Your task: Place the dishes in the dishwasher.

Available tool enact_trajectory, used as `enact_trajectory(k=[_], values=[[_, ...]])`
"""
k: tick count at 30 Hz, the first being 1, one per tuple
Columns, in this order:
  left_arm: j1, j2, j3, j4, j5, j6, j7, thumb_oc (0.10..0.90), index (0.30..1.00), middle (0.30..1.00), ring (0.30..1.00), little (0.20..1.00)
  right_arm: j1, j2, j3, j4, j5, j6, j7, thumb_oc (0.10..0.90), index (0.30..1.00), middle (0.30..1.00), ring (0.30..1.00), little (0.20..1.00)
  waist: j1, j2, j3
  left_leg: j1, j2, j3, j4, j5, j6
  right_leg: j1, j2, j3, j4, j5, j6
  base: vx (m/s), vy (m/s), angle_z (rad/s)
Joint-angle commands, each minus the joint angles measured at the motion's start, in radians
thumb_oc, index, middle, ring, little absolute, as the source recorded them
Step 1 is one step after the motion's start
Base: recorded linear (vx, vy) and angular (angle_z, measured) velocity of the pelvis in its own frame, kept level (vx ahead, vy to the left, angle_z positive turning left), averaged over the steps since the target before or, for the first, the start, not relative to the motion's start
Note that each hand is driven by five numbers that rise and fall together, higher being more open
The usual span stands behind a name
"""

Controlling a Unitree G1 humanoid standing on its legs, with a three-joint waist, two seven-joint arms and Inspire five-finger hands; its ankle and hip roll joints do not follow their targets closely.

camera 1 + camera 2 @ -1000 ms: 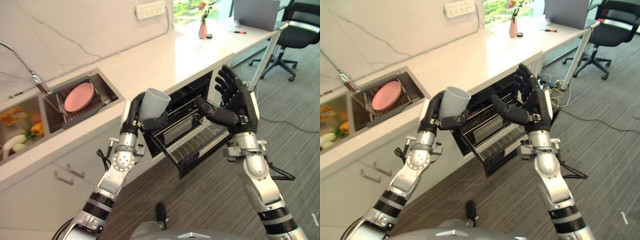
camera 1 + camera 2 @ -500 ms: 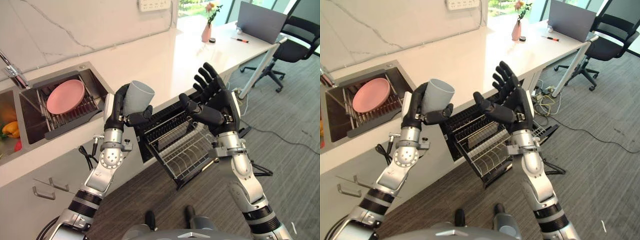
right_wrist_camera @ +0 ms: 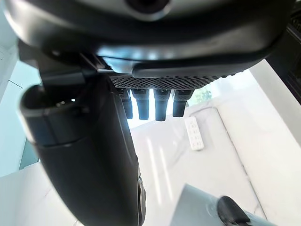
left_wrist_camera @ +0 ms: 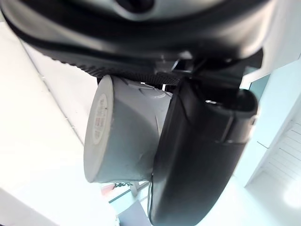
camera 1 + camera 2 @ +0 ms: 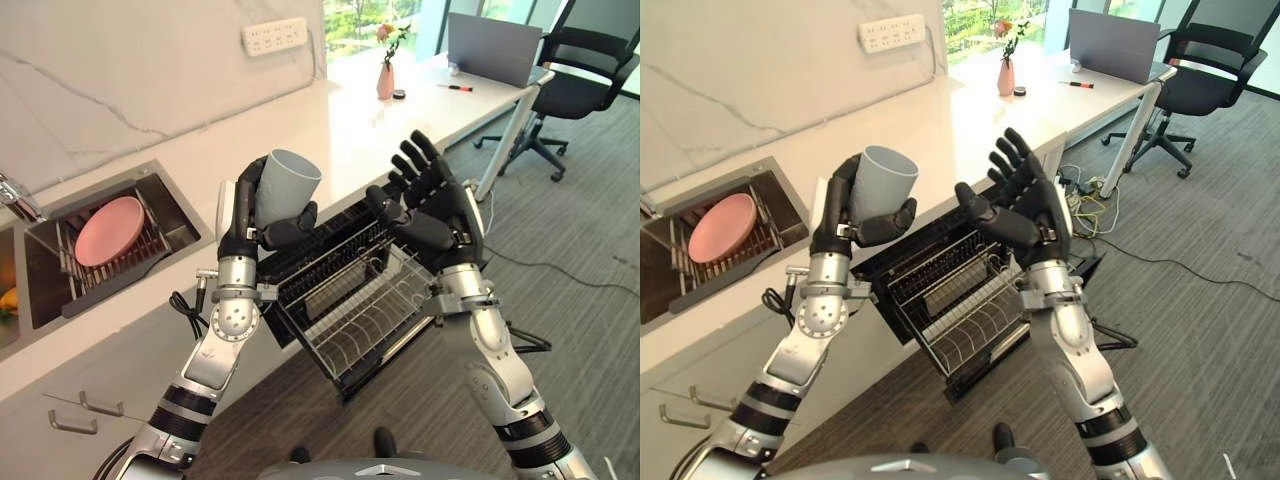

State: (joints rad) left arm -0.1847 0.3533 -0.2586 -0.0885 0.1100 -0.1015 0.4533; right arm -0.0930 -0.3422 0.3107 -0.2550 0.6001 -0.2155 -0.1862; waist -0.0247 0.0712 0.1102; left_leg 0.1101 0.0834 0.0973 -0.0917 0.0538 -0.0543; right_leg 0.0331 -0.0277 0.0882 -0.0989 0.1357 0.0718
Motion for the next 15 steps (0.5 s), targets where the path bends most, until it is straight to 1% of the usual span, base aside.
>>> enact_trajectory(k=[1,5,7,8,11,15], values=[[-0.191,0.054,-0.032,-0.086,0.03,-0.129,0.015,0.4,0.3,0.3,0.3,0.3,-0.108,0.062,0.011,-0.093,0.04,-0.079,0.058,0.8,0.9,0.9,0.9,0.9,0.013,-0.066,-0.076,-0.024,-0.053,-0.008,0.004,-0.037,-0.013,0.101,-0.068,-0.013,0.021,-0.131,0.067,-0.01,-0.043,0.04],[-0.23,0.04,-0.087,-0.093,0.017,-0.137,-0.002,0.4,0.3,0.3,0.3,0.3,-0.134,0.063,0.048,-0.058,0.045,-0.068,0.07,0.8,0.9,0.9,0.9,0.9,0.011,-0.062,-0.073,-0.024,-0.051,-0.009,0.004,-0.034,-0.014,0.105,-0.066,-0.014,0.02,-0.133,0.064,-0.01,-0.025,0.04],[-0.237,0.038,-0.097,-0.092,0.016,-0.137,-0.005,0.4,0.3,0.3,0.3,0.3,-0.14,0.063,0.056,-0.046,0.051,-0.065,0.07,0.8,0.9,0.9,0.9,0.9,0.011,-0.061,-0.073,-0.023,-0.051,-0.01,0.004,-0.034,-0.013,0.106,-0.065,-0.014,0.02,-0.134,0.064,0.0,0.0,0.0],[-0.249,0.03,-0.114,-0.095,0.017,-0.134,-0.008,0.4,0.3,0.3,0.3,0.3,-0.164,0.065,0.078,-0.021,0.068,-0.057,0.068,0.8,0.9,0.9,0.9,0.9,0.015,-0.062,-0.073,-0.021,-0.051,-0.011,0.004,-0.033,-0.012,0.109,-0.065,-0.015,0.019,-0.134,0.062,0.0,0.0,0.0],[-0.244,0.026,-0.121,-0.086,-0.003,-0.131,-0.009,0.4,0.3,0.3,0.3,0.3,-0.172,0.068,0.078,-0.026,0.087,-0.057,0.07,0.8,0.9,0.9,0.9,0.9,0.018,-0.063,-0.073,-0.018,-0.051,-0.01,0.004,-0.034,-0.012,0.111,-0.065,-0.015,0.018,-0.134,0.062,0.0,0.0,0.0],[-0.236,0.058,-0.123,-0.109,0.004,-0.133,-0.043,0.4,0.3,0.3,0.3,0.3,-0.165,0.07,0.054,-0.027,0.163,-0.066,0.067,0.8,0.9,0.9,0.9,0.9,0.021,-0.067,-0.077,-0.016,-0.047,-0.01,0.004,-0.035,-0.014,0.115,-0.064,-0.02,0.017,-0.136,0.062,0.0,0.0,0.0]])
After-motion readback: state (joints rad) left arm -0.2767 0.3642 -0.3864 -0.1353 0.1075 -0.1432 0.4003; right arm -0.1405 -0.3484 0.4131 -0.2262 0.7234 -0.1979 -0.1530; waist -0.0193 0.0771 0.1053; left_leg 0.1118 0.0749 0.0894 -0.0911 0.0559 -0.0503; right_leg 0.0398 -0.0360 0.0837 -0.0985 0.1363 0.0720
